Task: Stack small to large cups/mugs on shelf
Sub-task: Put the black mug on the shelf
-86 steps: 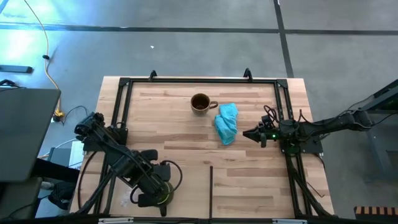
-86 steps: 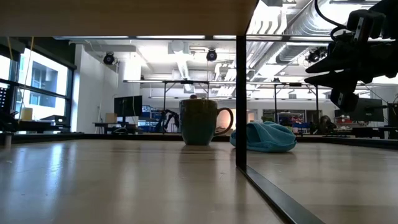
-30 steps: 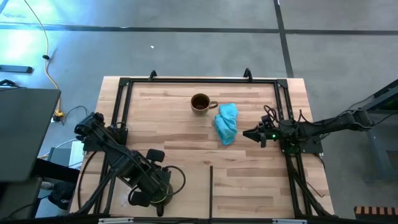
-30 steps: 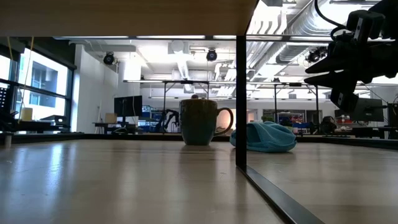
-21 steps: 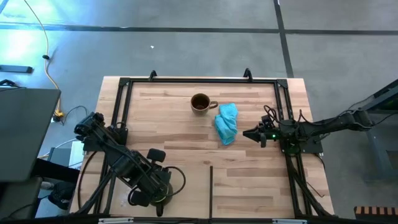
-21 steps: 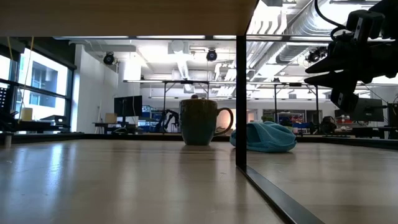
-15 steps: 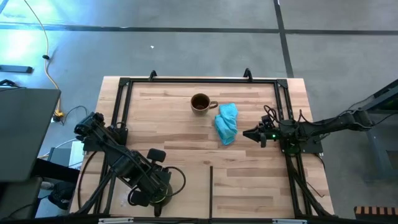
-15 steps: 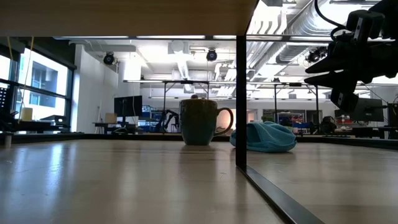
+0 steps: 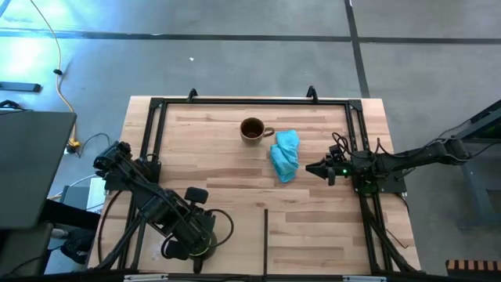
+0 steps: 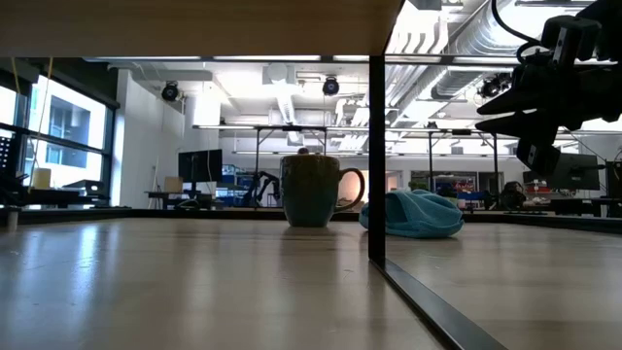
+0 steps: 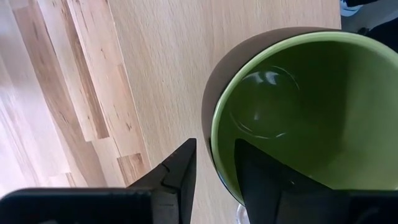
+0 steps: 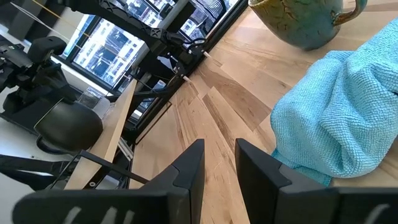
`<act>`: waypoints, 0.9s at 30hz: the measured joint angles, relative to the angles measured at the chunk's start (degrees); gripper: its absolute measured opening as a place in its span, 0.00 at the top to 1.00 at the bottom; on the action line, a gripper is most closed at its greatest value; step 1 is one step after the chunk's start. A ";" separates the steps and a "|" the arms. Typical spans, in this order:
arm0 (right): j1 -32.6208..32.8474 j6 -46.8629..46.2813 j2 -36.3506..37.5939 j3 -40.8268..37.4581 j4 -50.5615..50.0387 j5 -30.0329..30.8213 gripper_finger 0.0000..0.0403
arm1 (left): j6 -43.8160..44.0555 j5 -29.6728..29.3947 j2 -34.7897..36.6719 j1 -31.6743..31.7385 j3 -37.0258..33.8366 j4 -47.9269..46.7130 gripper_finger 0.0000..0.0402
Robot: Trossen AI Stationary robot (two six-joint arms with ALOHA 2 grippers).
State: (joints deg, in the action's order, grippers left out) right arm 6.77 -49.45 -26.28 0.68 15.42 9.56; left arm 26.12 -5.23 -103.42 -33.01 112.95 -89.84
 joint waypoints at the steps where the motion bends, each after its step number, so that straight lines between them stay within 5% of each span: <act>1: -0.01 0.00 -0.02 0.00 0.00 0.01 0.80 | 0.13 0.02 0.00 0.00 0.00 0.00 0.76; 27: -0.01 0.00 -0.01 -0.01 0.02 0.01 0.80 | 1.17 0.71 0.01 0.00 0.00 0.09 0.76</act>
State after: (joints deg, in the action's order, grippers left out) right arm 6.76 -49.45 -26.29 0.67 15.44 9.56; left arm 27.29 -4.52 -103.41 -33.01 112.95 -89.75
